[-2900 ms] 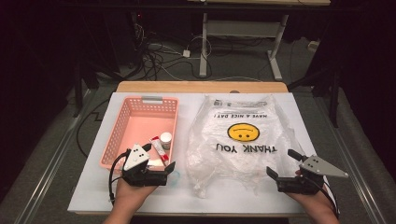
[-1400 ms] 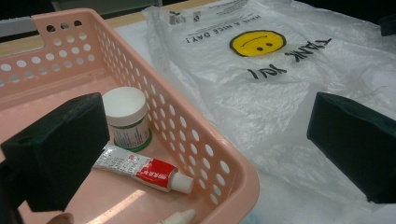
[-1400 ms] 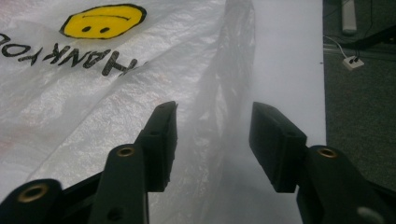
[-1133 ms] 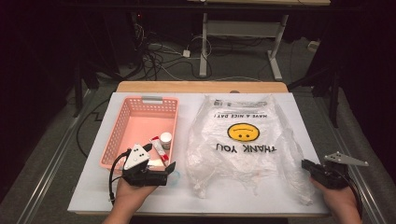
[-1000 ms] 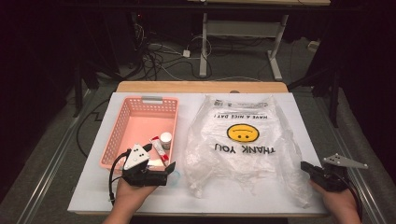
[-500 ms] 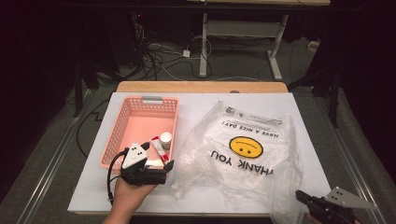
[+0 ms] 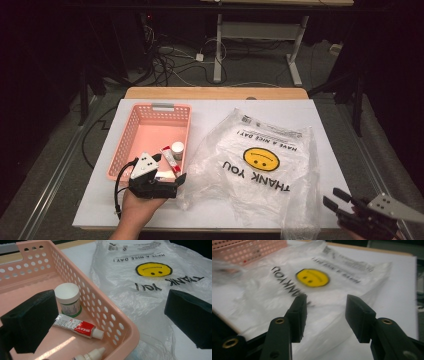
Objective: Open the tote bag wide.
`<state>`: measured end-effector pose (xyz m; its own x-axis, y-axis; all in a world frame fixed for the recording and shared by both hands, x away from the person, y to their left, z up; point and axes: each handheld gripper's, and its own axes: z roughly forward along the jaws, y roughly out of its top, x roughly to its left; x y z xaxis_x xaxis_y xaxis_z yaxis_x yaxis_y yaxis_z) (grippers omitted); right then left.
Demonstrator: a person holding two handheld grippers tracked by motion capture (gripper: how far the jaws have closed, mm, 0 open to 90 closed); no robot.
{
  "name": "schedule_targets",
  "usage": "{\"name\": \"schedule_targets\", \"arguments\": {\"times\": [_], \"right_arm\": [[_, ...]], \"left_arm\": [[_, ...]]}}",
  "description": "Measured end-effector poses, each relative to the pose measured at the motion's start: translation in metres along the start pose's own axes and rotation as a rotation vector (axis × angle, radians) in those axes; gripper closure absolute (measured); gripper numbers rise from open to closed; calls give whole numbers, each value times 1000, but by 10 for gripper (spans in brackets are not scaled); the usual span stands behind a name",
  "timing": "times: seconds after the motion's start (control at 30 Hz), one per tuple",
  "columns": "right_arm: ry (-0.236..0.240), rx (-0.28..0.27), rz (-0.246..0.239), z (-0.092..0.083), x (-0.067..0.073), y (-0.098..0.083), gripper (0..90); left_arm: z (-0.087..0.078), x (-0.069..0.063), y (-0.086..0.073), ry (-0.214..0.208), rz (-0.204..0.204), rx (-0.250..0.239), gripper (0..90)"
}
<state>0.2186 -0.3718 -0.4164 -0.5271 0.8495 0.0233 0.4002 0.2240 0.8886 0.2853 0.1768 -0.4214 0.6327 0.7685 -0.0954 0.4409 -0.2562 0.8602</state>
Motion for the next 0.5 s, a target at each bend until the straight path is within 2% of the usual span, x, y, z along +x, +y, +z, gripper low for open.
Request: {"name": "schedule_targets", "arguments": {"times": [0.03,0.07,0.1,0.13,0.23,0.33,0.4,0.5], "right_arm": [[-15,-6,16,8,-13,9,489],[-30,-4,22,13,-20,13,477],[-30,-4,22,13,-20,13,477],[-46,2,31,27,-35,19,464],[-77,10,69,51,-57,26,429],[-97,38,91,77,-79,32,398],[-99,55,125,91,-94,36,386],[-110,78,152,109,-110,41,369]], "left_arm": [[0,0,0,-3,4,-2,0],[-1,0,0,0,8,-2,0],[-1,0,0,0,8,-2,0],[-1,0,1,1,13,-2,0],[0,1,1,0,10,-5,0],[0,1,2,-6,4,-10,0],[1,2,2,-7,2,-9,0],[0,4,0,-8,-6,-6,0]]}}
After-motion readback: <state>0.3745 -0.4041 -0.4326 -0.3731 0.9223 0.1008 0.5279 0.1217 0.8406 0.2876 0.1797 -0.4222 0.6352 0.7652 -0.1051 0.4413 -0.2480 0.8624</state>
